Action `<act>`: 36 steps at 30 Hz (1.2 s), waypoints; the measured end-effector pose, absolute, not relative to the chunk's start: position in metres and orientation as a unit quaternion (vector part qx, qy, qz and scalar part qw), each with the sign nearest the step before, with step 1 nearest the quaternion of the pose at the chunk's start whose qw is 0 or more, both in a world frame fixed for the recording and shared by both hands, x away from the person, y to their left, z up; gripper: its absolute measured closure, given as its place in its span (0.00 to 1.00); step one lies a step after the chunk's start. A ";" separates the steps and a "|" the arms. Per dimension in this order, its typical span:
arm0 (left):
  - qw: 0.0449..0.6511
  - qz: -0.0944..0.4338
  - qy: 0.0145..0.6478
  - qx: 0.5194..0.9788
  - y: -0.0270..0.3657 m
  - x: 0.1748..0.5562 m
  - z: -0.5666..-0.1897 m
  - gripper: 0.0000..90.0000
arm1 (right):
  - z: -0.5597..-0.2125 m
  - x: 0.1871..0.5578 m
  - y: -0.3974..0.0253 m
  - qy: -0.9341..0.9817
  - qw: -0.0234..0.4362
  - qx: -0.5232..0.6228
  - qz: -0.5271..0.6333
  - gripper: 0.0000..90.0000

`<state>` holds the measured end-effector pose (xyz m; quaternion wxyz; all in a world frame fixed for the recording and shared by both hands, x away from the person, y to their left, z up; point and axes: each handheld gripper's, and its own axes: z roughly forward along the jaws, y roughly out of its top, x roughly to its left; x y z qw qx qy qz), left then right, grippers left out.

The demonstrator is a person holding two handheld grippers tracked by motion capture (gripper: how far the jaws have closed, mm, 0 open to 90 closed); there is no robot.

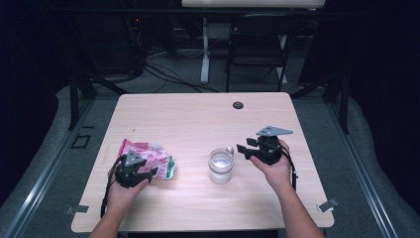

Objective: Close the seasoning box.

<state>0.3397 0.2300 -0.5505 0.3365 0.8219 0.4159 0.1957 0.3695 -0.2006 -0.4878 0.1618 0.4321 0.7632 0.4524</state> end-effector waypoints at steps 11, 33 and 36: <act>0.330 0.198 0.405 0.829 0.224 0.339 -0.552 0.49 | -0.492 0.372 -0.201 0.764 0.161 0.437 0.447 0.55; 0.338 0.206 0.403 0.825 0.224 0.338 -0.550 0.48 | -0.496 0.373 -0.201 0.765 0.159 0.440 0.443 0.54; 0.344 0.208 0.401 0.823 0.225 0.337 -0.549 0.48 | -0.496 0.373 -0.201 0.764 0.159 0.442 0.442 0.54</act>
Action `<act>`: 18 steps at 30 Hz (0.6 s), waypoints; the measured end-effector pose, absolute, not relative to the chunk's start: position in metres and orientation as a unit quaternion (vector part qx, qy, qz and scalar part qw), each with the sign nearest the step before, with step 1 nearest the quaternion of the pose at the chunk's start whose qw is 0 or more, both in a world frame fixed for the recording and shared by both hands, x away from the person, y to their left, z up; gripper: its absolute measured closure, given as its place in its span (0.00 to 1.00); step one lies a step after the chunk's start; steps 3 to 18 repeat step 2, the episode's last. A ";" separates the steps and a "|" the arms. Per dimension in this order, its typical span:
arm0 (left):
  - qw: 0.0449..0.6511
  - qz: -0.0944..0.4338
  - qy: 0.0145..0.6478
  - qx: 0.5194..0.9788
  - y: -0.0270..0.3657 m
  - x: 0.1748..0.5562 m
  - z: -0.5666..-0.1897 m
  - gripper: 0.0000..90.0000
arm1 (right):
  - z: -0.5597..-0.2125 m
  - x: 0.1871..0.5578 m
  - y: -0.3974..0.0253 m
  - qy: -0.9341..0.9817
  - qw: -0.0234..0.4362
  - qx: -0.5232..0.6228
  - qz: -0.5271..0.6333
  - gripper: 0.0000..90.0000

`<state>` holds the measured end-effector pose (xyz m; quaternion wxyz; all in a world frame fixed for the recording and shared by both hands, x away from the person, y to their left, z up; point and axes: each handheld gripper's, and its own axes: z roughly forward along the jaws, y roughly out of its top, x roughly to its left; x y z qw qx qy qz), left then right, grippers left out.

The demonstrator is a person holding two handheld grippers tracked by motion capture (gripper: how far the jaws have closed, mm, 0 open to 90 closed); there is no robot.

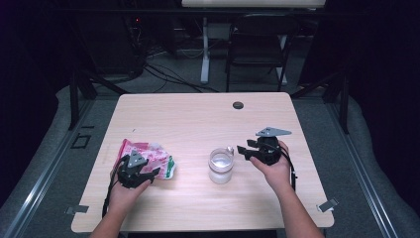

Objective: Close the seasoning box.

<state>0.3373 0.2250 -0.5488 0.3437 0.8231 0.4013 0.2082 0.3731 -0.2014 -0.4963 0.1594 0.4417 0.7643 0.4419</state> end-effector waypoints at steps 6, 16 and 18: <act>0.347 0.209 0.401 0.822 0.226 0.337 -0.548 0.48 | -0.497 0.373 -0.202 0.767 0.160 0.442 0.437 0.54; 0.347 0.209 0.401 0.822 0.226 0.337 -0.548 0.48 | -0.497 0.373 -0.202 0.767 0.160 0.442 0.437 0.54; 0.347 0.209 0.401 0.822 0.226 0.337 -0.548 0.48 | -0.497 0.373 -0.202 0.767 0.160 0.442 0.437 0.54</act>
